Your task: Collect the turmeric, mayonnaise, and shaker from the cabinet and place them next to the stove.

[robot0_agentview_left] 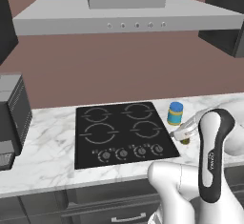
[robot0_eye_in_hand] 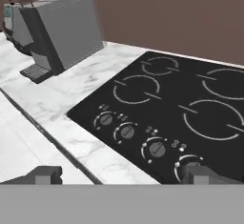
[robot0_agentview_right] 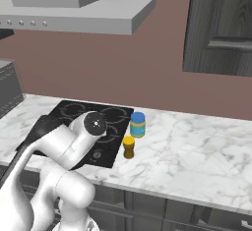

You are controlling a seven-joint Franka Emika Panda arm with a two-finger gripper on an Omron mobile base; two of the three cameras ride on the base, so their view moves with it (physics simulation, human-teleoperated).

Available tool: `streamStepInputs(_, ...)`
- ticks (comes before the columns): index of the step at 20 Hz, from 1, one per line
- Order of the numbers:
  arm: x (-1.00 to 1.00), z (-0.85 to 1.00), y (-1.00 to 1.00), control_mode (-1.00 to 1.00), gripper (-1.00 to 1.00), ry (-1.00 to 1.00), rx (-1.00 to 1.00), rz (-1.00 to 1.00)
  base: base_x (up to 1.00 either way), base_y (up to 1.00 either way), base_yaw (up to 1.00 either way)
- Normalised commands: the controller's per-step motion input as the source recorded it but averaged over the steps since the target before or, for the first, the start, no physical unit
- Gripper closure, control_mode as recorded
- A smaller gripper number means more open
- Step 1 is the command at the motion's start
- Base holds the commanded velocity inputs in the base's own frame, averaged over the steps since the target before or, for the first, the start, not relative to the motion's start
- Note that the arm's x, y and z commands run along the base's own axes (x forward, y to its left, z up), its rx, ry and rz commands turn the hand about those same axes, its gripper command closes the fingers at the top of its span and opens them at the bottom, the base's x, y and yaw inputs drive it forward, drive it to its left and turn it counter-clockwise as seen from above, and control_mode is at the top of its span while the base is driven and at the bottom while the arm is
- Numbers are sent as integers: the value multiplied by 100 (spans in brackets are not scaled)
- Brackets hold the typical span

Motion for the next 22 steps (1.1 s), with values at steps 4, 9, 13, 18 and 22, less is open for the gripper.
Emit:
streamStepInputs(4, -38, 1, 66, -100, -100, 11, -12, -21, 0, 0, 0)
streamStepInputs(9, -31, 0, 65, -100, -100, 1, -11, -18, 0, 0, 0)
streamStepInputs(13, -6, -7, 52, -100, -100, 0, -6, -7, 0, 0, 0)
streamStepInputs(18, -6, -3, 14, -100, -100, 0, 0, 0, 0, 0, 0)
streamStepInputs(22, -34, -10, 0, -100, -100, 0, 0, 0, 0, 0, 0)
